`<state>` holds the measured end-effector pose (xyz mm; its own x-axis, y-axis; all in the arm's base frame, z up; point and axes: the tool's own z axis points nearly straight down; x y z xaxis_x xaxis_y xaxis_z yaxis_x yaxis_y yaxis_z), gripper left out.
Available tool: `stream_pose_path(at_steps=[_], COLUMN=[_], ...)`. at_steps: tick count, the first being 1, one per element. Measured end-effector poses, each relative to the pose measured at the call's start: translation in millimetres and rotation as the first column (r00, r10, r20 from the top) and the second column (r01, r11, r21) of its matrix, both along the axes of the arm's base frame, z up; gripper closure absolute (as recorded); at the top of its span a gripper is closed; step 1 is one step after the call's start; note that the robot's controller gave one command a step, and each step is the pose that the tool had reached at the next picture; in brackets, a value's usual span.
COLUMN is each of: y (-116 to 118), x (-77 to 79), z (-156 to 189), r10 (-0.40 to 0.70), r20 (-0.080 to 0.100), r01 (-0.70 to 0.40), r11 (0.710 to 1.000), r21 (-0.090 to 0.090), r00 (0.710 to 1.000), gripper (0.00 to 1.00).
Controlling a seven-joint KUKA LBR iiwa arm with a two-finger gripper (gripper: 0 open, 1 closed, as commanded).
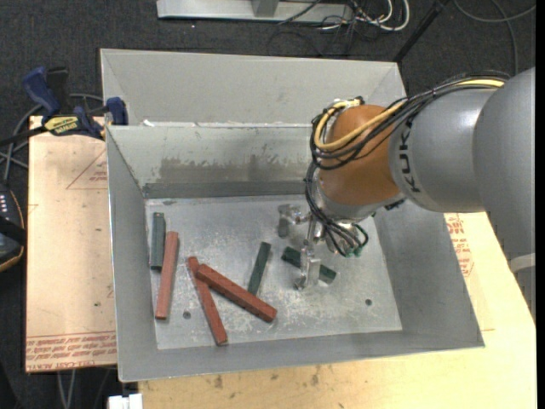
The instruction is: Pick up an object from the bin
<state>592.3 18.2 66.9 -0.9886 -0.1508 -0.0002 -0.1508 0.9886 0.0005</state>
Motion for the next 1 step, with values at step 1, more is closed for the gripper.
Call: stream_pose_path(at_steps=[1], y=[56.2], x=[10.0], z=[3.6], r10=[0.124], r20=[0.005], r01=[-0.124], r11=[0.992], r21=[0.003], r00=[0.992], gripper=[0.0])
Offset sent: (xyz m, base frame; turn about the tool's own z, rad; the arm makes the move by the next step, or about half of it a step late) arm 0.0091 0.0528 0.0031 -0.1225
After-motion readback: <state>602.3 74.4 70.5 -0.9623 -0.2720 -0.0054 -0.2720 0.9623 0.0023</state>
